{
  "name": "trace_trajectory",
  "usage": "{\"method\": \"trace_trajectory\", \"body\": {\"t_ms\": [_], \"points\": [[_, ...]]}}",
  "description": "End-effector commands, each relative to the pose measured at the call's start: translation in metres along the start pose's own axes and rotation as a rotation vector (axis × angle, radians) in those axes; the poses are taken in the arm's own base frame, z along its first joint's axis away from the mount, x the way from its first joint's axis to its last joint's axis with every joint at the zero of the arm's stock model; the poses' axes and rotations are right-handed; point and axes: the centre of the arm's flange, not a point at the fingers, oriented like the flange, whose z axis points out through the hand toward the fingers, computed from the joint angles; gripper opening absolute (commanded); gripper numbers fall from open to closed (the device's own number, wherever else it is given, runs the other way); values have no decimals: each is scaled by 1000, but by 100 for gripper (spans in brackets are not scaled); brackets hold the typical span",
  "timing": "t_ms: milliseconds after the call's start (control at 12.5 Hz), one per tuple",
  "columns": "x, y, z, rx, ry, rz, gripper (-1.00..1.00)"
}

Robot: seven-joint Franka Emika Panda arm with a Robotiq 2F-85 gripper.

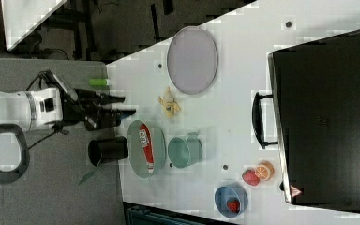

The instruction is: Pick ketchup from strainer and place it on the table

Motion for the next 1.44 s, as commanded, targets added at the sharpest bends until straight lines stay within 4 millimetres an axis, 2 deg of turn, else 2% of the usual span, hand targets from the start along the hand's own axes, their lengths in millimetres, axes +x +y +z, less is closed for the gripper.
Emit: {"method": "trace_trajectory", "body": {"t_ms": [80,240,400,560,800,960,1200,1440], "points": [[-65,72,-73,-12,-12,119,59],[-73,60,-70,-18,-14,93,99],[-91,36,-64,-33,-13,35,100],[-117,0,-57,-29,10,-49,100],[-164,-58,-44,3,60,-188,100],[-199,-94,-29,17,71,-283,100],[-261,-141,5,15,47,-434,100],[-314,-171,47,-10,-18,-559,100]]}}
